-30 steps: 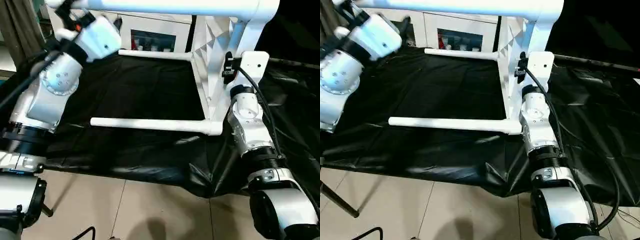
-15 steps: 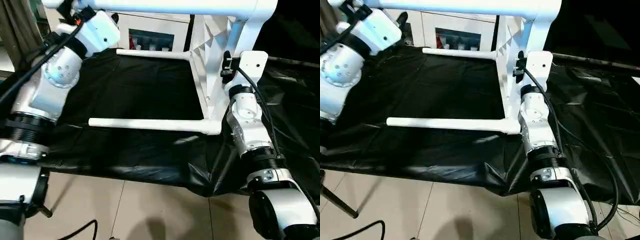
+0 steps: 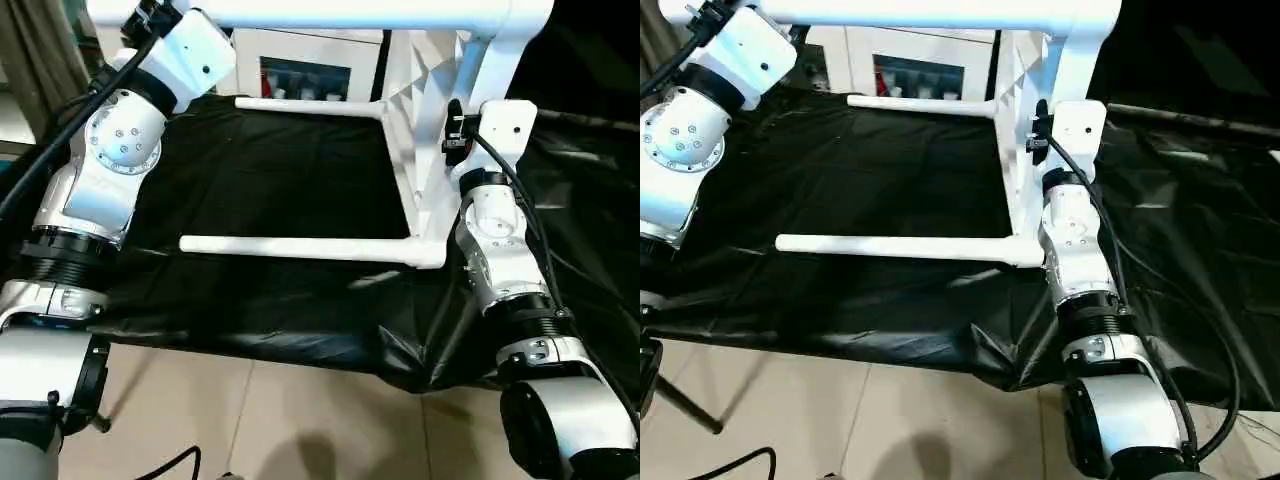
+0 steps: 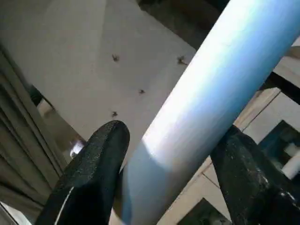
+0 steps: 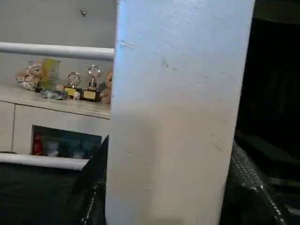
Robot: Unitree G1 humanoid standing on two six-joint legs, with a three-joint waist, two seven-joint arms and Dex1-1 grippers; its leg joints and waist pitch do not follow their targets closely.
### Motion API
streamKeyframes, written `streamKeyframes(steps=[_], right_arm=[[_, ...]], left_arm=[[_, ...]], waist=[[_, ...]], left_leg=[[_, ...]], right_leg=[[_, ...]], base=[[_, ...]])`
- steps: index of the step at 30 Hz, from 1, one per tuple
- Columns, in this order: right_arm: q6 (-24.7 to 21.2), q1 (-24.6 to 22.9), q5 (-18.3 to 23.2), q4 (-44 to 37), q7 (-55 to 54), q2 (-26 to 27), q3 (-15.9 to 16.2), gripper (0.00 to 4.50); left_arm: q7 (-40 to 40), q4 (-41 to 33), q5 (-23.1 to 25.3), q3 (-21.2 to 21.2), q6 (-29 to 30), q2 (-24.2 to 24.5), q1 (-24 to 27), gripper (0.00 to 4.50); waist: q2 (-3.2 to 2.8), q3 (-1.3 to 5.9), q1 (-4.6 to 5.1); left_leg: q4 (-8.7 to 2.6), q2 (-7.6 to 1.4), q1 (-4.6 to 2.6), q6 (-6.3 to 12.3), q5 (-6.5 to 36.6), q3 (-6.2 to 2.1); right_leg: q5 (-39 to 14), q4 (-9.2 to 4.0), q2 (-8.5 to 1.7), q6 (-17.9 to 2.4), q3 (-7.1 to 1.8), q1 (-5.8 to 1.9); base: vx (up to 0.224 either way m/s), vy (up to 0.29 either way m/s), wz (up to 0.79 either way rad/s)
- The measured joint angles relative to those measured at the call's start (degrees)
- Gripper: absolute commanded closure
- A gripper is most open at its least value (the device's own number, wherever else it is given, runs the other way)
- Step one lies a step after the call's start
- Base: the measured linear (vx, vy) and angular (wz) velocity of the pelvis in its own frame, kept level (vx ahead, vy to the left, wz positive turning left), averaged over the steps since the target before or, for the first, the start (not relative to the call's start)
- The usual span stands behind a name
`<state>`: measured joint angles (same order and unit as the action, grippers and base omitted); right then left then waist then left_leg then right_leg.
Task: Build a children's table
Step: Flip table
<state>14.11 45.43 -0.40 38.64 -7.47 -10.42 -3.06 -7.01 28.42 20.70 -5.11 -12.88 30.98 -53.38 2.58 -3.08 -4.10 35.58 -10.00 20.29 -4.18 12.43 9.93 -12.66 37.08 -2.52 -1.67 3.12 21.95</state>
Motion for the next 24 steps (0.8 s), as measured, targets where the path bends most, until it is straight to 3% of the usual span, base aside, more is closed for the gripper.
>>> streamKeyframes(steps=[6,9,18,24], right_arm=[[-0.51,1.95,-0.12,-0.29,2.56,-3.86,1.19,2.80],[-1.19,4.69,-0.66,-0.49,4.61,-5.98,1.69,2.80],[-4.04,13.84,-2.94,-2.37,12.53,-12.50,4.02,2.80],[-5.05,25.75,-6.43,2.77,21.04,-16.19,7.15,2.80]], left_arm=[[-0.13,-2.33,-1.39,1.98,3.10,-2.22,1.39,1.79],[-0.13,-3.19,-3.06,3.26,4.26,-2.74,1.43,1.79],[0.30,-7.93,-8.81,9.37,8.80,-6.49,3.92,1.80],[2.22,-14.97,-14.13,14.24,14.62,-11.19,8.40,1.80]], waist=[[-1.64,-0.22,-0.90],[-2.04,-0.11,-1.17],[-2.06,-0.13,-1.71],[-1.82,-0.27,-1.17]], left_leg=[[-0.10,0.04,0.34,0.24,-0.15,0.11],[-0.28,0.08,1.01,0.88,-0.66,0.12],[-0.26,0.11,1.53,1.17,-0.74,0.13],[-0.15,0.08,1.81,1.44,-0.87,0.27]], right_leg=[[0.00,0.04,-0.06,0.00,-0.03,0.35],[0.00,0.19,-0.05,0.00,-0.03,1.11],[0.00,0.13,-0.16,-0.01,0.10,1.41],[0.02,0.14,-0.46,-0.02,0.47,1.51]], base=[[0.000,0.000,0.00],[0.000,0.000,0.00],[0.000,0.000,0.00],[0.000,0.000,0.00]])
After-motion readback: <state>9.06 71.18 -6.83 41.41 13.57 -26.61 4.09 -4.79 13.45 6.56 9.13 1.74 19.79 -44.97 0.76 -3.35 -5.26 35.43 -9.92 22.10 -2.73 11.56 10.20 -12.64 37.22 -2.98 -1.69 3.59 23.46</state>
